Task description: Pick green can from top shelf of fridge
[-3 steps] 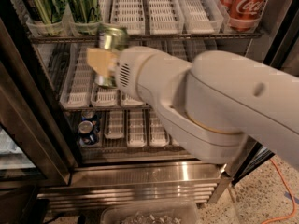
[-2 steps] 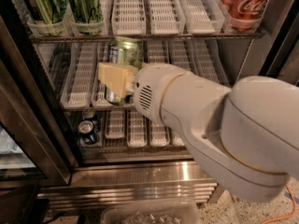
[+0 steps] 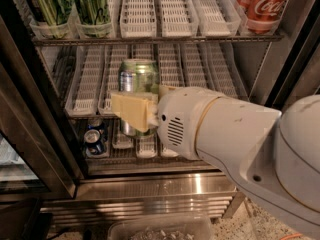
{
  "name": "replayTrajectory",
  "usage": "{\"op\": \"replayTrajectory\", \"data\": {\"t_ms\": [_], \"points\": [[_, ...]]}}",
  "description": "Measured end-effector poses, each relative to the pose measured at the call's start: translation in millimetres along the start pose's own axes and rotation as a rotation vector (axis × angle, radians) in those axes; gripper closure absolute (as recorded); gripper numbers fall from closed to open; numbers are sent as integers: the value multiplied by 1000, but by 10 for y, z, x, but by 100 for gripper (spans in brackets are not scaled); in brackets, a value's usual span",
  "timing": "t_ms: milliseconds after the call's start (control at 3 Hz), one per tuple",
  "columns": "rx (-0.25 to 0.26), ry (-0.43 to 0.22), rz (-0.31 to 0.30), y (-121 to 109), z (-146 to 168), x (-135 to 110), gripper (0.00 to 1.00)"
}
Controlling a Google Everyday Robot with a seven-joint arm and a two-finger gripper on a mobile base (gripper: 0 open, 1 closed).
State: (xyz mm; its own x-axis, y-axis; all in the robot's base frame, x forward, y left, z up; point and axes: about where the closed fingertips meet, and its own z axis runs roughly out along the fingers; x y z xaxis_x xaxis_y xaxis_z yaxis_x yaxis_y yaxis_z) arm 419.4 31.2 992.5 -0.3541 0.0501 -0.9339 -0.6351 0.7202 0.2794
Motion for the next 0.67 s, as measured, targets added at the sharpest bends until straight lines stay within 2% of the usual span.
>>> {"op": "replayTrajectory", "data": {"t_ms": [333,667], "points": [[8,28,-16,76,51,-125,100],[36,55,-97,43,93,-197,100]]}}
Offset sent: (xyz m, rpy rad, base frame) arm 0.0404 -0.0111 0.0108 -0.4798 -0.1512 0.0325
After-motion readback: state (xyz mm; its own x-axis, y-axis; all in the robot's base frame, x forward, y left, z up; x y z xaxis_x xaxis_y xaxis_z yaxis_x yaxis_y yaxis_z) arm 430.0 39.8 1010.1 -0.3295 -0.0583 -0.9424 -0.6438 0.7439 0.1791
